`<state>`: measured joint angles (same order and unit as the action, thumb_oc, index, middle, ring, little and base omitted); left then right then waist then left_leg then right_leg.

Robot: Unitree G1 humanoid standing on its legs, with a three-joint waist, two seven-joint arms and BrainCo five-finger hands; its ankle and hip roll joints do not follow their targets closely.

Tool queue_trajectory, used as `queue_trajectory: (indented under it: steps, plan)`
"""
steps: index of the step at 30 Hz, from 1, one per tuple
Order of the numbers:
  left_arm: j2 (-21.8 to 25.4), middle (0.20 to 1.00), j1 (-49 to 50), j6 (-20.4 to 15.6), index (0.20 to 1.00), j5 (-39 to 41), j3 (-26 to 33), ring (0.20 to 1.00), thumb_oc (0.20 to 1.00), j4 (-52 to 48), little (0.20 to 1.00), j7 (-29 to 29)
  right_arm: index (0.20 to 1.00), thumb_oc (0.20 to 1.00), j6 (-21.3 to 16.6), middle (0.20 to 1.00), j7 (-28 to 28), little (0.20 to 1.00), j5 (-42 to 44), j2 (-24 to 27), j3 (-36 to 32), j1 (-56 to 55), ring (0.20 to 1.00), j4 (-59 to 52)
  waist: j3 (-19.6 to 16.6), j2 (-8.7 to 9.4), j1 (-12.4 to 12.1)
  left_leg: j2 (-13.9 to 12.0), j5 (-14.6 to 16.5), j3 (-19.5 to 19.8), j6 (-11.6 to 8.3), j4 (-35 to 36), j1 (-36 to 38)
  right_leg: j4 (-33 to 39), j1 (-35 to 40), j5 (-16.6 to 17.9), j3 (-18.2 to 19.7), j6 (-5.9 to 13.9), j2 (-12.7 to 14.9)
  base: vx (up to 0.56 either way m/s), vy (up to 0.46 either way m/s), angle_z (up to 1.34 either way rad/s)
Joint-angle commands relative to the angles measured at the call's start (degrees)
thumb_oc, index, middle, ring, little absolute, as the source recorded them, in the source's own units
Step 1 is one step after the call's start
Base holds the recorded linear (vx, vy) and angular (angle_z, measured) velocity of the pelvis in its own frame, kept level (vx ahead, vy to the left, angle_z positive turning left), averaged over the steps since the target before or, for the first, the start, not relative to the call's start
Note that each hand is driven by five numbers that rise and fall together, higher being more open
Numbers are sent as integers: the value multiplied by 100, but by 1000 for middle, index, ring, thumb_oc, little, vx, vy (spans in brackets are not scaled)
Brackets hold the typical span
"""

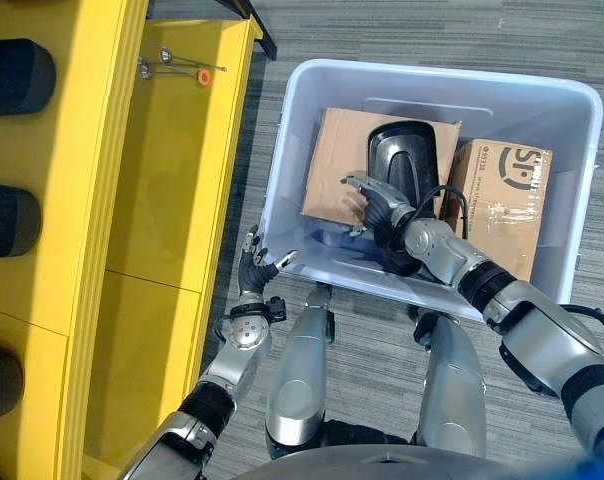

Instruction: Move parts from the plastic box to the shelf.

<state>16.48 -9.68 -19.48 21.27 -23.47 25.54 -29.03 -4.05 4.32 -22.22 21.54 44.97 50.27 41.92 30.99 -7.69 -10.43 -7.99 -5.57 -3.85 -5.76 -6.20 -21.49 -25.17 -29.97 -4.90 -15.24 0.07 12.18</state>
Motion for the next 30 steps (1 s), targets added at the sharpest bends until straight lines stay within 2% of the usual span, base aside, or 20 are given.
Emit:
queue_trajectory:
  steps: [1,4,5,6,7,8,9,10,12,13,14,15,18,20,21,24,26,30]
  plan:
    - [185,1000,122,-309,1000,-187,-116,1000,1000,-369,1000,43,1000,1000,-508,1000,-77,1000,-938,63,199,428,1000,-192,-120,33,-84,136,-113,-187,147,-213,-327,277,408,226,-329,290,173,-12,-50,3]
    - [276,1000,152,-276,1000,-161,-122,1000,1000,-422,1000,42,1000,1000,-527,1000,-59,1000,-1233,350,566,479,1000,-309,-120,86,-113,104,-134,-171,146,-196,-310,349,485,247,-383,316,139,-11,-77,7]
    - [295,1000,160,-278,1000,-187,-124,1000,1000,-423,1000,29,1000,1000,-363,1000,262,1000,-1142,461,660,486,1000,-360,-120,106,-115,93,-144,-159,146,-189,-303,364,496,261,-381,328,124,-5,-76,9]
    - [302,1000,136,-236,1000,-196,-129,1000,1000,-434,1000,33,1000,1000,-103,1000,898,1000,-579,503,665,534,1000,-260,-120,117,-122,69,-155,-156,149,-165,-275,379,524,261,-383,325,105,-1,-38,9]
    - [272,1000,130,-225,1000,-220,-142,1000,1000,-425,1000,12,1000,1000,-86,1000,1526,1000,-138,508,572,559,1000,-125,-120,112,-116,58,-154,-164,152,-143,-233,407,565,265,-370,323,92,-3,4,4]
    - [242,1000,118,-209,1000,-225,-134,1000,1000,-420,1000,-13,1000,1000,-135,1000,2164,1000,291,484,313,578,1000,-46,-120,107,-93,50,-151,-182,162,-130,-206,415,576,271,-353,320,86,-3,43,-1]
    - [220,1000,126,-192,1000,-219,-100,1000,1000,-452,1000,-42,1000,1000,-305,1000,2515,1000,587,441,-138,510,1000,-72,-120,98,-47,53,-143,-196,166,-115,-180,429,577,277,-323,316,79,-5,96,-5]
    - [162,1000,108,-255,1000,-473,-73,1000,1000,-512,1000,-136,1000,1000,-619,1000,2717,1000,909,325,-652,352,1000,-227,-120,88,27,67,-120,-222,173,-120,-164,445,571,277,-270,308,83,-2,79,-4]
    - [148,1000,86,-283,1000,-635,-106,1000,1000,-594,1000,-189,1000,1000,-751,1000,2756,1000,1163,250,-857,246,1000,-389,-120,78,78,63,-111,-244,175,-116,-150,455,567,279,-231,295,86,14,158,-19]
    - [130,1000,-20,-386,1000,-1032,-206,1000,1000,-987,1000,-734,1000,1000,-934,1000,3124,1000,1583,-25,-1396,-209,1000,-1210,-120,-13,287,80,-76,-325,191,-111,-70,473,552,281,-69,251,94,40,303,-44]
    - [131,1000,-80,-405,1000,-1110,-216,1000,1000,-1100,1000,-912,1000,1000,-967,1000,3276,1000,1552,-138,-1484,-400,1000,-1532,-120,-54,377,91,-72,-372,192,-97,-20,479,563,276,-9,248,102,112,506,-40]
    - [92,1000,-224,-298,1000,-1051,-160,1000,1000,-1480,1000,-1339,1000,1000,-933,1000,3587,1000,1470,-369,-1711,-997,1000,-2359,-120,-175,648,143,-41,-474,207,-76,152,487,619,249,182,243,121,107,374,-37]
    - [94,1000,-314,-229,1000,-956,-138,1000,1000,-1579,1000,-1485,1000,1000,-628,1000,3528,1000,1468,-475,-1727,-1397,1000,-2694,-120,-222,817,168,-31,-523,209,-58,238,497,646,240,292,257,137,65,192,-31]
    - [69,1000,-344,-176,1000,-964,-136,1000,1000,-1541,1000,-1503,1000,1000,-369,1000,3300,1000,1581,-505,-1672,-1526,1000,-2663,-120,-233,860,182,-29,-545,215,-48,261,511,658,242,325,263,148,20,65,-34]
    - [60,1000,-349,-171,1000,-961,-137,1000,1000,-1531,1000,-1507,1000,1000,-358,1000,3278,1000,1574,-512,-1656,-1534,1000,-2650,-120,-234,863,182,-29,-551,218,-46,262,512,656,244,331,263,149,4,33,-6]
    - [34,1000,-404,-186,1000,-890,-221,1000,1000,-1343,1000,-1389,1000,1000,-269,1000,2941,1000,1488,-619,-1400,-1390,1000,-2423,-120,-218,803,180,-18,-552,224,-81,207,482,621,242,290,252,183,-7,5,7]
    - [38,1000,-410,-183,1000,-862,-229,1000,1000,-1322,1000,-1361,1000,1000,-272,1000,2912,1000,1441,-626,-1386,-1341,1000,-2382,-120,-217,786,180,-17,-543,222,-93,188,464,607,238,280,250,189,-7,-5,6]
    - [38,1000,-435,-139,1000,-789,-308,1000,1000,-1269,1000,-1261,1000,1000,-22,1000,2922,1000,1562,-631,-1349,-1077,1000,-2135,-120,-225,688,199,-24,-497,231,-99,137,425,579,228,226,233,199,-8,1,12]
